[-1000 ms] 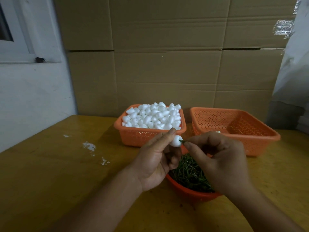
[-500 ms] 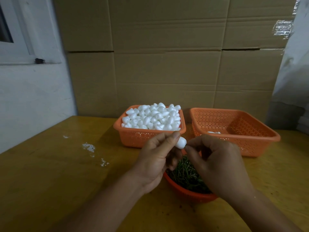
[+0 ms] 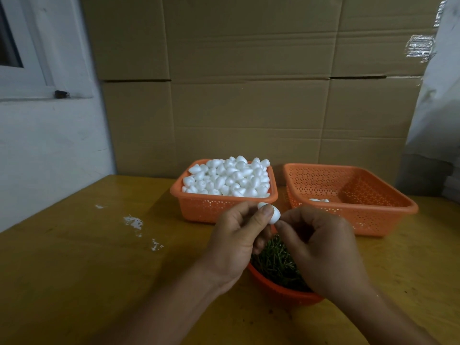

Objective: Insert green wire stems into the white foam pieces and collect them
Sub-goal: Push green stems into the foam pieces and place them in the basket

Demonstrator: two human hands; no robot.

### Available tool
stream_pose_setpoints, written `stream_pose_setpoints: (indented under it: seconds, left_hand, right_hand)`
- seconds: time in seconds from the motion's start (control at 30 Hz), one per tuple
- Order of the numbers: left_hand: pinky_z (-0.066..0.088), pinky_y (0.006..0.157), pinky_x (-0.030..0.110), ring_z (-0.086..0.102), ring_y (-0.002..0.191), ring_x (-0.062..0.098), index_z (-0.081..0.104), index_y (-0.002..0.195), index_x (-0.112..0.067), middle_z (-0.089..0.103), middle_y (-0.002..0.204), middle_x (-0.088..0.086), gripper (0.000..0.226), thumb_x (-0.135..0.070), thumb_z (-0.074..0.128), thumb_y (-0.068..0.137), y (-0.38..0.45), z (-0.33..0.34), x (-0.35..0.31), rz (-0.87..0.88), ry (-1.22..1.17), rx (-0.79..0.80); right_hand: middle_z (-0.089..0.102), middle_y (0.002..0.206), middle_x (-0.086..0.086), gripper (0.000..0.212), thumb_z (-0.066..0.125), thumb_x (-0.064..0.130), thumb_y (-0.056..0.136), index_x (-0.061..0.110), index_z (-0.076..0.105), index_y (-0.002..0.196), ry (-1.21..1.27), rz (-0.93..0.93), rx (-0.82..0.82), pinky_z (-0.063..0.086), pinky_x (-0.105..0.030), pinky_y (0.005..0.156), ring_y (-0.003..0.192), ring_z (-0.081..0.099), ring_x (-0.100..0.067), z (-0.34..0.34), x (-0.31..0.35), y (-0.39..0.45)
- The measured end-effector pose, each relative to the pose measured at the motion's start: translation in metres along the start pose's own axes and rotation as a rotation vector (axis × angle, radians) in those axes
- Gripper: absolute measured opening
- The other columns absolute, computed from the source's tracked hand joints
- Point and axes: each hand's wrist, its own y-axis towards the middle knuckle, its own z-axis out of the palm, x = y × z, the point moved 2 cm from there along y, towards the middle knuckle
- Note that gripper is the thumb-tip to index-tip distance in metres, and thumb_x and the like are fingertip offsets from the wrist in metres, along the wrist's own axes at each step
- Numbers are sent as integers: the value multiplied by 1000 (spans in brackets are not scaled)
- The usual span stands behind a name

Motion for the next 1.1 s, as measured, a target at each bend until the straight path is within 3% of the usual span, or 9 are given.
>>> stream_pose_setpoints:
  seconds: [0.2,0.43,0.53,0.63,0.73,0.83,0.9,1.1]
  left_hand:
    - [38,50,17,48,54,5,74,85,-29,57,64,-4,15,-37,63,92,2,-3,1,46,47,-3]
    - [36,47,19,46,52,8,74,84,-25,53,62,-1,19,-41,65,90,3,-3,2,59,70,-4]
    - [35,46,19,45,51,7,74,91,-21,51,62,2,28,-48,66,87,1,-3,1,60,86,19]
    - [37,47,16,47,50,4,72,100,-18,52,60,0,26,-42,69,89,1,-4,3,60,102,-10]
    - [41,52,15,52,55,5,69,97,-16,56,59,-7,13,-28,70,93,0,-5,8,90,209,-47]
    - [44,55,22,52,56,6,67,88,-20,58,60,-7,8,-19,68,96,0,-4,10,131,314,-50]
    - [42,53,25,49,54,6,63,80,-23,56,58,-8,16,-23,68,95,-1,-3,10,164,365,-46]
    - [36,50,23,41,50,3,54,73,-24,47,54,-11,27,-45,63,88,-3,-4,8,209,447,-18]
  right_hand:
    - [65,57,12,16,75,16,86,26,72,75,89,26,46,35,-12,43,46,54,-5,2,-1,-1]
    - [67,60,12,16,76,18,87,26,73,74,155,95,41,37,-11,44,47,56,-2,4,-4,1]
    - [70,62,9,15,75,17,87,25,74,75,194,136,27,40,-11,45,48,58,-1,2,-7,4]
    - [71,66,4,14,73,20,88,27,73,76,186,194,-19,38,-12,40,43,53,1,-7,-13,16]
    - [68,58,6,13,72,21,90,23,74,77,75,276,-50,33,-13,37,37,50,1,-20,-33,40]
    - [65,54,3,13,70,21,92,17,76,80,-168,347,-37,37,-25,43,42,54,-7,-30,-61,72]
    - [68,62,-3,15,68,25,92,17,75,81,-326,402,8,42,-30,50,51,60,-22,-33,-82,93]
    - [69,66,-10,57,70,60,82,4,70,75,-603,574,263,48,-30,54,55,60,-22,-34,-136,128]
